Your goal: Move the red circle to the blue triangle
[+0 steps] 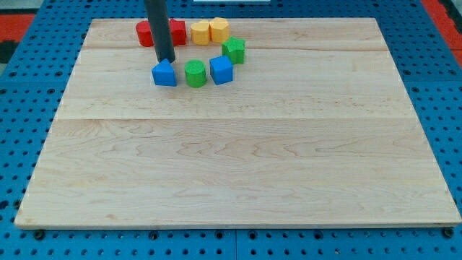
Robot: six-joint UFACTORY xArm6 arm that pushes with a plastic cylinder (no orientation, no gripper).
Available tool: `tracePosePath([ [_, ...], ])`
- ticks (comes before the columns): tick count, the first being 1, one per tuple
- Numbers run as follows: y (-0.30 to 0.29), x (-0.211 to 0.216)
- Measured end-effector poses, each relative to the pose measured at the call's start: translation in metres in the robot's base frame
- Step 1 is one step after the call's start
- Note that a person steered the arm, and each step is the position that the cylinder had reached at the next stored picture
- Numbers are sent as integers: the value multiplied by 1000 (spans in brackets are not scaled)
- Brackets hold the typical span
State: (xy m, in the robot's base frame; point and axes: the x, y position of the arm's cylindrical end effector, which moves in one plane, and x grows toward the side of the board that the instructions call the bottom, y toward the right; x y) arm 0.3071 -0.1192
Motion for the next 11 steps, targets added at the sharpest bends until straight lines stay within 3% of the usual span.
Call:
tracePosePath([
  [3, -7, 0],
  [5, -118, -76],
  [6, -117, -111],
  [8, -81, -105],
  [10, -60, -69],
  [11, -61, -97],
])
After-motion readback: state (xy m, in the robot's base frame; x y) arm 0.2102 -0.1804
